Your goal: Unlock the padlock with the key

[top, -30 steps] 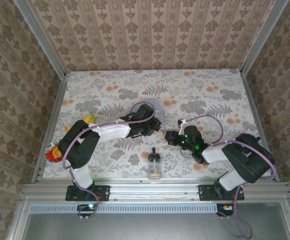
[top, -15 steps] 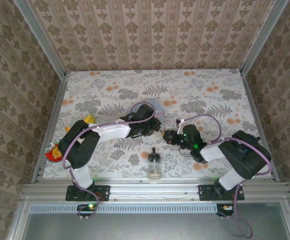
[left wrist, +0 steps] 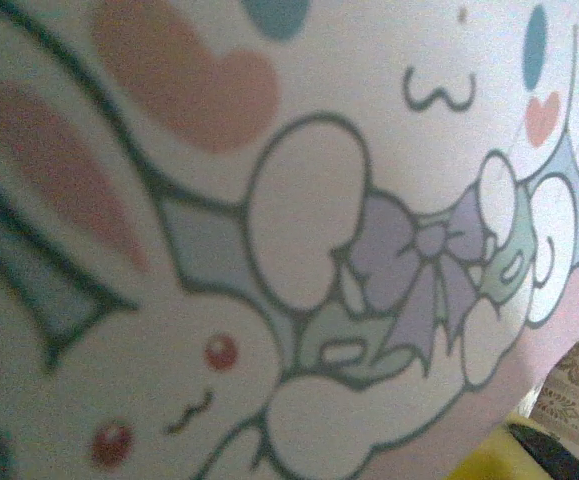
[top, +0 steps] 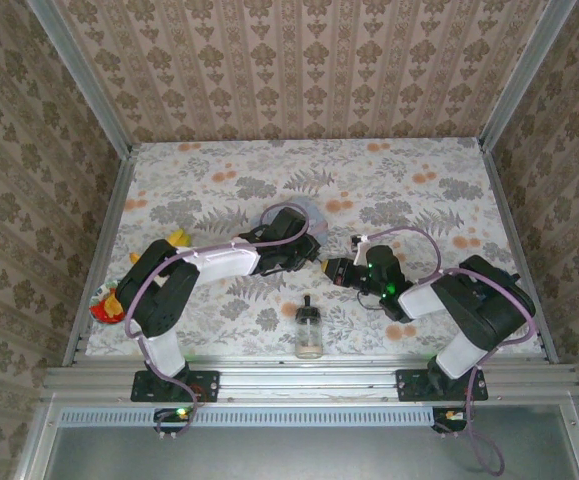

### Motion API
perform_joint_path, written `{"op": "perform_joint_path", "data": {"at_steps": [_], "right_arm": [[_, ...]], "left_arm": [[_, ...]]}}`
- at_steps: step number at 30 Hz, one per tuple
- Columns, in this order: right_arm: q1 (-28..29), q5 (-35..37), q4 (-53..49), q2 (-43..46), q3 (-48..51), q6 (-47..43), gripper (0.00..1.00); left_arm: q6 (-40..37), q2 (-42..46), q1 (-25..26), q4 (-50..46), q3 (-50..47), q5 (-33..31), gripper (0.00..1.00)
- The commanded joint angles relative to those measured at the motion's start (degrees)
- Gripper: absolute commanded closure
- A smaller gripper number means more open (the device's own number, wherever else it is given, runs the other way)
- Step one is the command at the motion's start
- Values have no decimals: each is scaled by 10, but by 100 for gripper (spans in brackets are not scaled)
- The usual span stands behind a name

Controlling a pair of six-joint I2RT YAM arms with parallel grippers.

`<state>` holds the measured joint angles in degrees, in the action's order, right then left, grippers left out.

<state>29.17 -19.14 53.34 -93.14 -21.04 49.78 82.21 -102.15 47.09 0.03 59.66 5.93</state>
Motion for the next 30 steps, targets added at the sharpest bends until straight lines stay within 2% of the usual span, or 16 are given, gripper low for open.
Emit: {"op": "perform_joint_path", "data": {"at_steps": [1,9,16,25,30], "right_arm": [[-9,-39,-1,-16,-35,9,100],[-28,-96,72,-75,-35,39,100],[-56,-151,115,-128,-44,42,100],[-60,-141,80,-130,-51,20,100],[-60,-129,82,-128,-55,42,100]], "left_arm": [[-8,15,7,21,0,26,84],[-9,18,8,26,3,36,84],[-14,29,2,12,4,76,84],[-31,31,-2,-14,5,112,84],[-41,27,-1,-20,11,119,84]]}}
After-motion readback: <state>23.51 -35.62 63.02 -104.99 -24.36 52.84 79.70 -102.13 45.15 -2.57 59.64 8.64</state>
